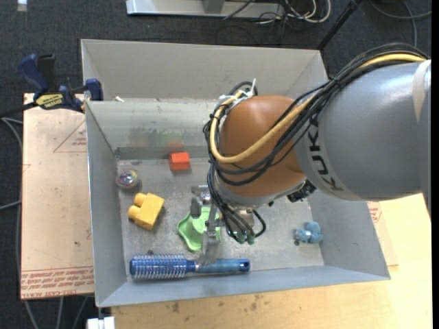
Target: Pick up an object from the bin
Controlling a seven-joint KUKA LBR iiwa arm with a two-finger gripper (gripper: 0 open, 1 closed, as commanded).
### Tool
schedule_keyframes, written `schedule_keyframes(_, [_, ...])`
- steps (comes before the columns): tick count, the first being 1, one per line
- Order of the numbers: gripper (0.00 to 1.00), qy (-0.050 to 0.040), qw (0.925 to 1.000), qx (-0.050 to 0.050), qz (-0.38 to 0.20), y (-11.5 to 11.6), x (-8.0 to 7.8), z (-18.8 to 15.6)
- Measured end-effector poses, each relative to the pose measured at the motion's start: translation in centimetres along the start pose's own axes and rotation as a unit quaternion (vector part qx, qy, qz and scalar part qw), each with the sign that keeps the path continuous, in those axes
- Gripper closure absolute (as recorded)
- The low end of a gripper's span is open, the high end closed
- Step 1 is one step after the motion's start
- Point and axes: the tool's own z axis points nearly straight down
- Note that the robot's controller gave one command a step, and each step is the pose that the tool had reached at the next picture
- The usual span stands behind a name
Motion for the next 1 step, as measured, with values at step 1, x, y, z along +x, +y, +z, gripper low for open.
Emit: schedule_keyframes(1, [0.00,-0.0014,0.9998,-0.001,-0.019,2.84,-1.56,12.99])
